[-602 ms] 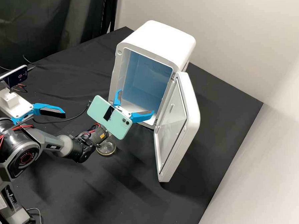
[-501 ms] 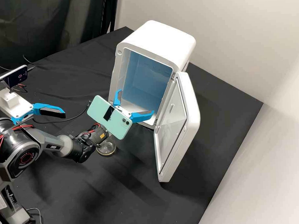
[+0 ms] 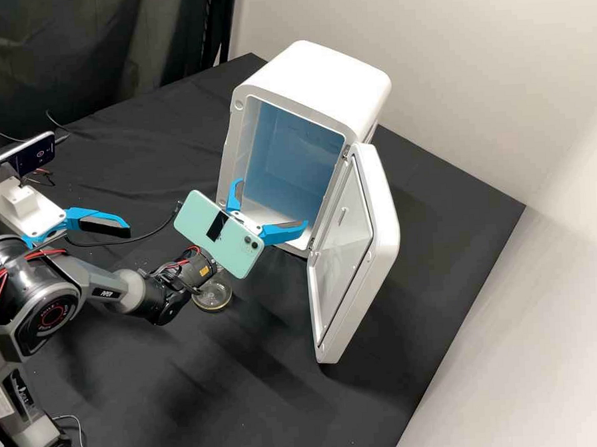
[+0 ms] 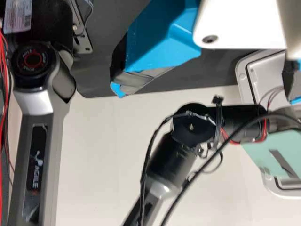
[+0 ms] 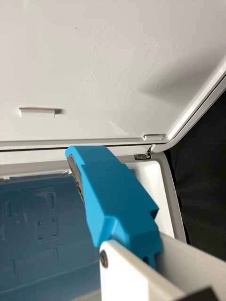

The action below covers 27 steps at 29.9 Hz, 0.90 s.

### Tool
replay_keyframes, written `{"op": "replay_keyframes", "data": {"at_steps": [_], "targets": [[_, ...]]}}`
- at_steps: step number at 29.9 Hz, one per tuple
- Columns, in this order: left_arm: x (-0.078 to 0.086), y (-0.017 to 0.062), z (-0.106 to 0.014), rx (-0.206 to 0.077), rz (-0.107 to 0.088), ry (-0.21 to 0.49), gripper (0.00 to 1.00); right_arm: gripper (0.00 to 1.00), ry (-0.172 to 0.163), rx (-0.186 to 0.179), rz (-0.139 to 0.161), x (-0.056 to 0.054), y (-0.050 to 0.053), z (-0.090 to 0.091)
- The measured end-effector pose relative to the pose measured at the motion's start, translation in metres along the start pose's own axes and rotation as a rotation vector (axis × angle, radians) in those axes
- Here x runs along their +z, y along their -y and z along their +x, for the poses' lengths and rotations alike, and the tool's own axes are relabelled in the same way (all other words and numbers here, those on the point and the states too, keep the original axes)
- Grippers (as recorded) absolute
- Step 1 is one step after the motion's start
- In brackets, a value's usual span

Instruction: Place the flask in the incubator

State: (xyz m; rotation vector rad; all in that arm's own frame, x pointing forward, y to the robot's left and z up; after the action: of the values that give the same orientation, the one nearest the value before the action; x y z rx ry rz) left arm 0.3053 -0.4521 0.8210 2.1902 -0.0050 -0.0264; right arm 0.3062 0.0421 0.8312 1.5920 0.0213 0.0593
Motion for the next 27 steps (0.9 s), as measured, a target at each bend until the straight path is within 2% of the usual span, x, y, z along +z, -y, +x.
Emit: {"op": "replay_keyframes", "data": {"at_steps": [4,9,12,20,22,27], "targets": [[-0.002,0.0101,-0.005,-0.035,0.000,-0.006,1.00,1.00,0.000,0.000,0.000,0.000,0.000,0.000],[-0.007,0.0279,-0.012,-0.104,0.007,-0.015,1.00,1.00,0.000,0.000,0.000,0.000,0.000,0.000],[-0.012,0.0338,-0.015,-0.127,0.005,-0.031,1.00,1.00,0.000,0.000,0.000,0.000,0.000,0.000],[-0.029,0.0457,-0.022,-0.161,0.002,-0.086,1.00,1.00,0.000,0.000,0.000,0.000,0.000,0.000],[-0.035,0.0480,-0.022,-0.163,-0.007,-0.102,1.00,1.00,0.000,0.000,0.000,0.000,0.000,0.000],[-0.050,0.0514,-0.024,-0.172,-0.008,-0.146,1.00,1.00,0.000,0.000,0.000,0.000,0.000,0.000]]}}
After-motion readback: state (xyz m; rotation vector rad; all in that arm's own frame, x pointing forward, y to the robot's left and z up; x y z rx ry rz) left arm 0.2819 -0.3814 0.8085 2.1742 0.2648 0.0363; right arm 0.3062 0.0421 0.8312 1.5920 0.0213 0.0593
